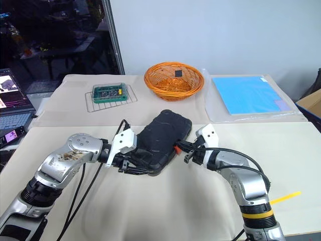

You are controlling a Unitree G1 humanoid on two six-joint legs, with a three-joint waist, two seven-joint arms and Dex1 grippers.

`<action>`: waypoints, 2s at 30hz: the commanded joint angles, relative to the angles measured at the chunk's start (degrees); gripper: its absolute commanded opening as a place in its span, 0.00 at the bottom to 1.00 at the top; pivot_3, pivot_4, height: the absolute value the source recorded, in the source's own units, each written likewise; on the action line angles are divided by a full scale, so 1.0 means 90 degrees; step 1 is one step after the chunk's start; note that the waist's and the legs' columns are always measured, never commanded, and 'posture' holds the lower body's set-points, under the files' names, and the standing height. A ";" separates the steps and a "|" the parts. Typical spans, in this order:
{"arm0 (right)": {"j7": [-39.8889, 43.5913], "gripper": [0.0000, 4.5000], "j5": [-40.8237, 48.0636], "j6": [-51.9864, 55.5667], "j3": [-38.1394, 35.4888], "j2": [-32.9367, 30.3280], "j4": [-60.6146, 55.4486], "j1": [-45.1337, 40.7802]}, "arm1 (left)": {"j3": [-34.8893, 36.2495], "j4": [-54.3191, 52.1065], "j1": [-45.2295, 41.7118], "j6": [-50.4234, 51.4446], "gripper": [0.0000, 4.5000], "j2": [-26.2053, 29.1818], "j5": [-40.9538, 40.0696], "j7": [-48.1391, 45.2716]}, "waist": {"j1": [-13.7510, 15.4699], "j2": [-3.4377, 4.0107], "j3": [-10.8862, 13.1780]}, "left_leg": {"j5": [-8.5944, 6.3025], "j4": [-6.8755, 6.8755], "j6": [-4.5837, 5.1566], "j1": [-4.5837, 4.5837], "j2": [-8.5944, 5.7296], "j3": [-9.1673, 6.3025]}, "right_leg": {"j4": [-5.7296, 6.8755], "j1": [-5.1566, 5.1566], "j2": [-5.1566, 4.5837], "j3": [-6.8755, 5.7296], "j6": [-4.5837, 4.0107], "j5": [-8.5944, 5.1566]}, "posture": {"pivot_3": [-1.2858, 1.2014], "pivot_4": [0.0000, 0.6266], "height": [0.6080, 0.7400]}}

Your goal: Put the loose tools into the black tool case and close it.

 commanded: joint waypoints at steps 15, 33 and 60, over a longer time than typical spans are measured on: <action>0.0087 0.02 -0.0601 -0.0159 0.0561 -0.0079 0.0927 0.0200 | -0.0116 0.0003 -0.0033 0.0178 0.74 0.0058 -0.0055 0.0130 | -0.0022 -0.0013 -0.0011 | -0.0026 0.0000 -0.0048 0.0032 0.0004 -0.0001 | 0.0002 0.0013 -0.0004 0.0003 -0.0006 0.0002 | 0.52 0.24 1.00; 0.0152 0.02 -0.0642 0.0043 0.0722 -0.0360 0.0727 0.0057 | -0.0160 0.0282 0.0493 -0.0572 0.74 0.0095 0.0101 0.0150 | -0.0006 -0.0031 -0.0083 | -0.0029 -0.0037 -0.0056 0.0051 0.0003 -0.0005 | -0.0005 0.0005 -0.0027 0.0001 -0.0014 -0.0006 | 0.52 0.24 1.00; 0.2244 0.99 0.1070 -0.1275 -0.5124 -0.1703 -0.2887 0.5187 | 0.3554 -0.1831 0.4767 -0.0975 1.00 0.0134 -0.2087 0.0771 | 0.0173 -0.0029 -0.0079 | -0.0029 -0.0077 -0.0020 -0.0051 -0.0007 -0.0003 | -0.0007 -0.0080 -0.0026 -0.0013 -0.0008 -0.0073 | 0.52 0.24 1.00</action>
